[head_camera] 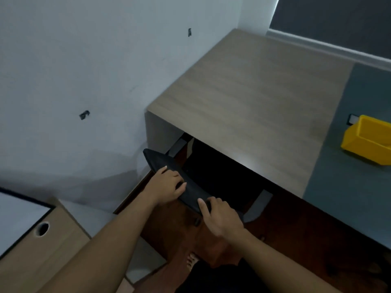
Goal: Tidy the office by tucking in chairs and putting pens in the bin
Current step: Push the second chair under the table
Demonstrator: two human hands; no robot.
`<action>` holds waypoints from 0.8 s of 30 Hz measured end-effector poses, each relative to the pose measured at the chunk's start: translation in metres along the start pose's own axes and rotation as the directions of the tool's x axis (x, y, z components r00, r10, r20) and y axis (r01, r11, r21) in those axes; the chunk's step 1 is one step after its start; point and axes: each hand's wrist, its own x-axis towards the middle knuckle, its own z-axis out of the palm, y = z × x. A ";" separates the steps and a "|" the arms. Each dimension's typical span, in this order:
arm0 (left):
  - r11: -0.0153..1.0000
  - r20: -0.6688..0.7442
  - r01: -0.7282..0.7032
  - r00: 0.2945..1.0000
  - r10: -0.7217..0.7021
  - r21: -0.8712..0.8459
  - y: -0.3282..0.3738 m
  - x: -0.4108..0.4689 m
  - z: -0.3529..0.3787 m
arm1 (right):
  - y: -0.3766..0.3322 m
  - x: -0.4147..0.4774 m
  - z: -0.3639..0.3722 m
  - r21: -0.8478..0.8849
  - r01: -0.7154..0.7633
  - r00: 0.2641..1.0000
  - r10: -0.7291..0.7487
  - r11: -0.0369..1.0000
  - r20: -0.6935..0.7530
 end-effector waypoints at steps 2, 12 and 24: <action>0.999 0.010 -0.007 1.000 0.006 0.044 -0.002 0.008 0.001 | 0.001 0.003 0.003 -0.052 -0.028 0.998 0.025 0.998 -0.064; 0.994 -0.096 0.043 0.995 -0.033 0.099 -0.011 0.054 0.001 | 0.002 0.037 -0.015 -0.089 -0.072 0.986 0.058 0.993 -0.154; 0.994 -0.129 0.058 0.991 -0.046 0.091 -0.022 0.130 -0.017 | 0.014 0.106 -0.053 -0.106 -0.069 0.980 0.048 0.992 -0.192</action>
